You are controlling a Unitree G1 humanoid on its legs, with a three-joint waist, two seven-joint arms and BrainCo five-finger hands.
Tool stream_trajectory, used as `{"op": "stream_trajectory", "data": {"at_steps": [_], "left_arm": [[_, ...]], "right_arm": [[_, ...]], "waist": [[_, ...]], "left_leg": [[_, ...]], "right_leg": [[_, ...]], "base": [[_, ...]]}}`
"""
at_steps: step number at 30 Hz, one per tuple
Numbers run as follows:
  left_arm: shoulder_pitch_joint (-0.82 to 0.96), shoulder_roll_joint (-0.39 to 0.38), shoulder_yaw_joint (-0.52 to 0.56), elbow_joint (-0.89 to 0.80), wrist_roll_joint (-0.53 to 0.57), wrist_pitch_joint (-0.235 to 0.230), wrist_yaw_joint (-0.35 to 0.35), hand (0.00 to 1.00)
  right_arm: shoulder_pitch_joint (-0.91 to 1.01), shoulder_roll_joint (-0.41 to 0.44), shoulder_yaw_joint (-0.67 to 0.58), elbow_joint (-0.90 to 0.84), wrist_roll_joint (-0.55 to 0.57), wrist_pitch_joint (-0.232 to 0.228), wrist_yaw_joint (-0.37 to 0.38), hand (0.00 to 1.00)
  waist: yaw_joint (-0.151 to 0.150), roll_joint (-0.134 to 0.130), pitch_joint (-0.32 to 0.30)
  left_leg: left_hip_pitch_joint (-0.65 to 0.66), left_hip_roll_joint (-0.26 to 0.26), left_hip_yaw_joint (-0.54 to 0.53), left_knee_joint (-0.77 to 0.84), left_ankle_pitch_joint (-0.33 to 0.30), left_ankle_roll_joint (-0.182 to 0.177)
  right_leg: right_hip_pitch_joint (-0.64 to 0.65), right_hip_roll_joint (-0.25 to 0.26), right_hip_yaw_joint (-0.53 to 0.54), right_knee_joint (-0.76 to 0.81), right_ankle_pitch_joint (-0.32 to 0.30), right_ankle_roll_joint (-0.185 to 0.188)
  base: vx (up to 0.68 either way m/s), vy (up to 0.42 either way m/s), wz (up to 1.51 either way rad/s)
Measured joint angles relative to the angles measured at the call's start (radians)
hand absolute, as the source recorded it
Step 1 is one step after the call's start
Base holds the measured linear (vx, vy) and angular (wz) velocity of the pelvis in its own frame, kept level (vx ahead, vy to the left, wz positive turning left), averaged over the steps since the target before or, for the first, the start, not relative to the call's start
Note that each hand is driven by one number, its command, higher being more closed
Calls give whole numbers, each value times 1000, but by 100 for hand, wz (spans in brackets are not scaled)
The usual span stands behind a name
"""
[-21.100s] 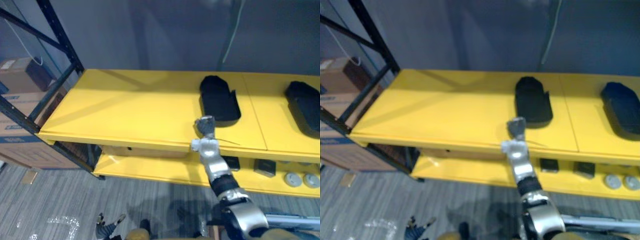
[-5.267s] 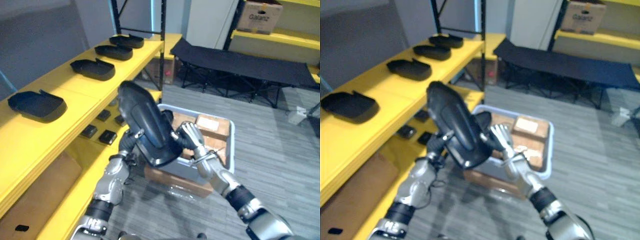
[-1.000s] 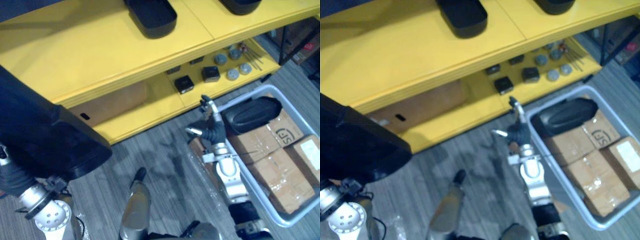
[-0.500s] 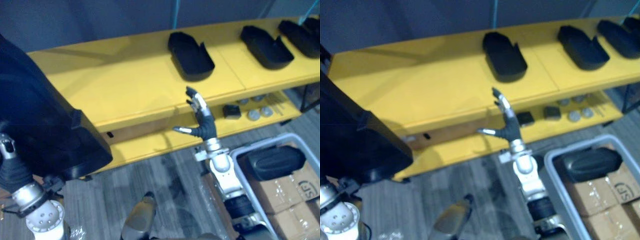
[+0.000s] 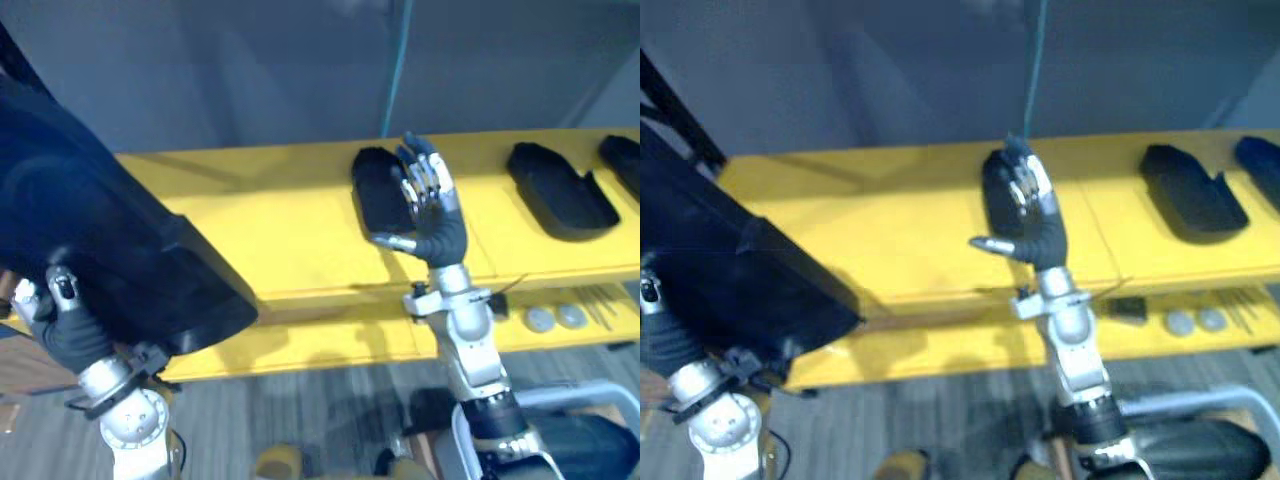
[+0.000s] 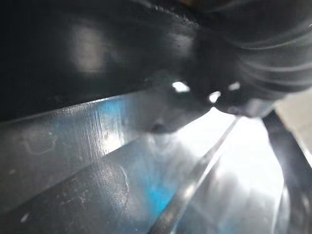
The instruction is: Walk over and take plastic housings, then place them on the shelf
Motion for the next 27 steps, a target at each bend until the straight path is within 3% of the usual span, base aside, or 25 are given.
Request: {"op": "stream_trajectory", "data": {"at_steps": [2,5,7,10,13,15,17,22,27], "left_arm": [[-7,17,-5,2,0,4,-9,100],[-9,76,9,13,15,56,-35,100],[-9,130,20,29,42,116,-86,100],[-21,242,47,69,41,175,-188,100],[-91,356,59,211,39,250,-266,100],[-149,423,59,360,40,312,-304,100],[-215,486,59,501,35,346,-330,100],[-425,659,55,779,30,414,-390,100],[-627,773,56,944,31,498,-409,100]], "right_arm": [[33,1,-46,-1,-8,0,-7,0],[47,0,-109,-7,-52,-4,-36,0],[55,-2,-175,-47,-86,-7,-92,0],[83,-18,-241,-121,-106,-8,-157,0],[124,-46,-290,-139,-107,-6,-185,0],[165,-65,-315,-144,-104,2,-195,0],[203,-82,-346,-152,-95,10,-195,0],[311,-89,-417,-159,-56,71,-166,0],[416,-94,-437,-160,-18,73,-102,0]], "waist": [[2,-9,-7],[1,-47,-15],[-5,-70,-29],[-20,-80,-37],[-48,-76,-37],[-80,-58,-46],[-98,-42,-53],[-172,-36,-55],[-233,-32,-56]], "left_leg": [[17,-6,24,-42,36,-3],[28,-28,14,-83,63,-5],[35,-40,12,-92,65,-6],[47,-42,27,-97,65,-6],[55,-42,58,-127,83,-10],[65,-37,96,-153,89,-11],[66,-29,149,-162,90,-11],[106,-18,251,-178,92,-13],[133,-11,351,-206,92,-13]], "right_leg": [[21,-9,-24,-14,0,0],[42,-20,-24,-55,1,1],[64,-26,-22,-86,7,10],[74,-26,-13,-106,13,17],[67,-25,15,-119,15,20],[52,-17,50,-133,30,24],[32,-4,93,-151,52,25],[8,16,194,-170,82,27],[-14,33,281,-213,125,28]], "base": [[122,-19,80],[90,38,29],[30,39,11],[1,21,-7],[-78,-6,-20],[-110,2,-45],[-60,17,-63],[0,18,-58],[6,24,-57]]}}
